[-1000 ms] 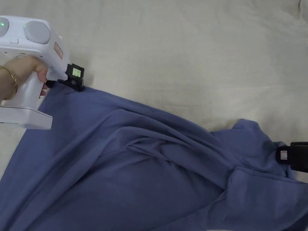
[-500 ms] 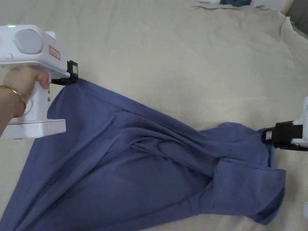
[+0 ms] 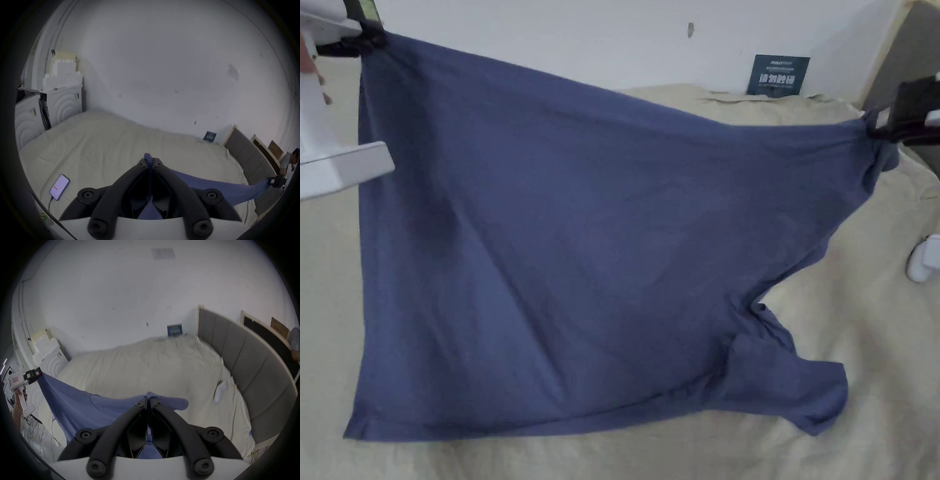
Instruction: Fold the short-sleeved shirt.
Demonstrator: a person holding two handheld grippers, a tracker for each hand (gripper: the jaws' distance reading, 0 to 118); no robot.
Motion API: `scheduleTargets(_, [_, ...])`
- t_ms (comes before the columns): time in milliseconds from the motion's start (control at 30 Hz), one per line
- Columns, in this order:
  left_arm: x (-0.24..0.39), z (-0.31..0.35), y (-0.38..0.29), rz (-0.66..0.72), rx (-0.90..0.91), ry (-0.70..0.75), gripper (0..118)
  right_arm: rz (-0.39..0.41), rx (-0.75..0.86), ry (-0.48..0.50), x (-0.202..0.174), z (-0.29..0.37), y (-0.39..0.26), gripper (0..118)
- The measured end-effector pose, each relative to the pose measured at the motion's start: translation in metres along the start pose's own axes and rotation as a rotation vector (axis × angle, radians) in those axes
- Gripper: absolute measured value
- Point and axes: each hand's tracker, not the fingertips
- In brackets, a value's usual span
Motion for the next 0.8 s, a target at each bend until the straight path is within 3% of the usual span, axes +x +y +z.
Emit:
scheduleTargets(200, [-0.001,0.051,0.045,0.011,0.142,0.004,0,0.149,0.168,-0.042,-0.040,0.066,0.059,1])
scheduleTargets(333, [0.006,0.063,0.070,0.033,0.208,0.025,0,0.205,0.257,-0.093,-0.060,0.090,0.094,1])
scheduleTargets(567, [0.025,0.029,0.103,0.018,0.231,0.127,0,0.238,0.315,-0.224,-0.083,0.065,0.158,1])
scheduleTargets(733, [0.048,-0.025,0.120,-0.077,0.209,0.202,0,0.193,0.326,-0.277,-0.086,0.022,0.207,1])
scheduleTargets(800, [0.055,-0.053,0.130,-0.085,0.208,0.227,0,0.194,0.377,-0.361,-0.089,0.003,0.230,1])
